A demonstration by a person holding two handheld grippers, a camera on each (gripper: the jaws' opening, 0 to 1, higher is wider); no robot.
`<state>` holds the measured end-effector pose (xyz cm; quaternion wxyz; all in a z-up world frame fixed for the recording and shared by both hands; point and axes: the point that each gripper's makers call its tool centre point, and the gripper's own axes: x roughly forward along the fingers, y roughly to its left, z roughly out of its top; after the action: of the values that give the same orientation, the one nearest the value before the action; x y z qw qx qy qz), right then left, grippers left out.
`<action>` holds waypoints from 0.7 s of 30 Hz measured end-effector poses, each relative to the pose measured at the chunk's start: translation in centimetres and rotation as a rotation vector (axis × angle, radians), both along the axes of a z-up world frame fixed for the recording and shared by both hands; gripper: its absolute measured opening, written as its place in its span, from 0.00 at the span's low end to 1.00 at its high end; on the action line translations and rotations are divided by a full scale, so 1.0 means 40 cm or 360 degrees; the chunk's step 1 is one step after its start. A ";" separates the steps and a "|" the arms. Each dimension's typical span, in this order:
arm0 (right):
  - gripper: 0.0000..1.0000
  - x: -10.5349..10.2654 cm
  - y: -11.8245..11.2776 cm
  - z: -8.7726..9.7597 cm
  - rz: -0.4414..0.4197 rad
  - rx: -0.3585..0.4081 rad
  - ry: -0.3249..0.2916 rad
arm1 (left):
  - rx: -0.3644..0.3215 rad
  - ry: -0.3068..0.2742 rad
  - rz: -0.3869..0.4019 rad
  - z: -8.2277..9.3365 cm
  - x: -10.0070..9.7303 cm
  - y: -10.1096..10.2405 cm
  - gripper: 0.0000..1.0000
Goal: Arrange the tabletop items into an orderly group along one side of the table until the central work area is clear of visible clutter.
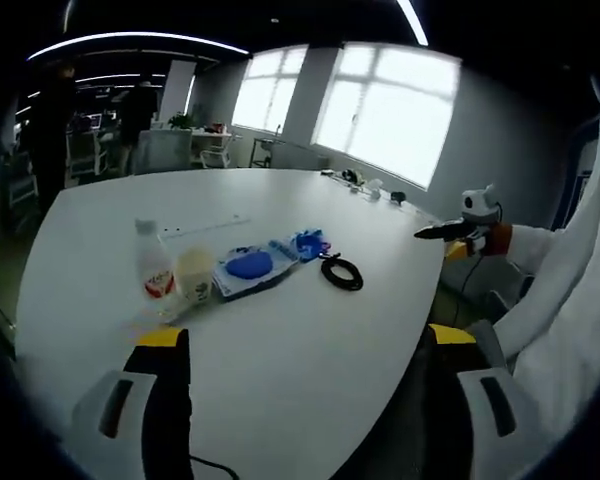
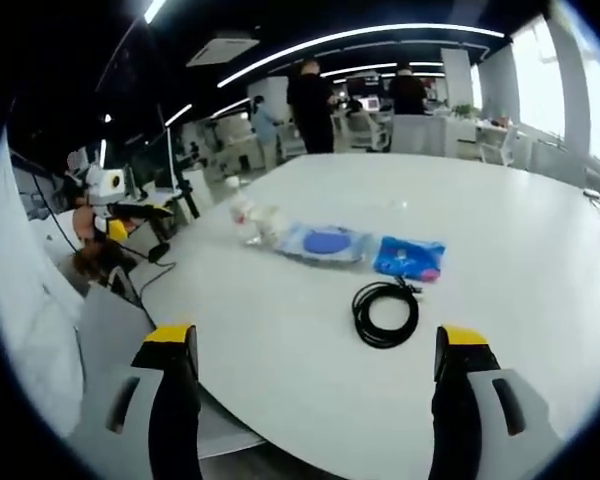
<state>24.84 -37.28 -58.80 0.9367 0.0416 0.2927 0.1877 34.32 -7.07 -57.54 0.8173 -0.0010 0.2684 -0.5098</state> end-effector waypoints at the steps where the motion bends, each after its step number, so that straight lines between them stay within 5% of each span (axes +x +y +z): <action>1: 0.98 0.003 0.002 0.000 0.0005 0.0003 -0.0005 | 0.0001 -0.0002 0.0001 0.000 -0.001 0.000 1.00; 21: 0.97 0.023 0.020 -0.022 0.0070 0.0011 0.0018 | 0.0005 -0.0008 0.0040 0.001 0.002 0.009 0.99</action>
<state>25.75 -36.47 -59.68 0.9305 0.0394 0.2981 0.2089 34.40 -6.71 -57.50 0.8243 -0.0018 0.2671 -0.4991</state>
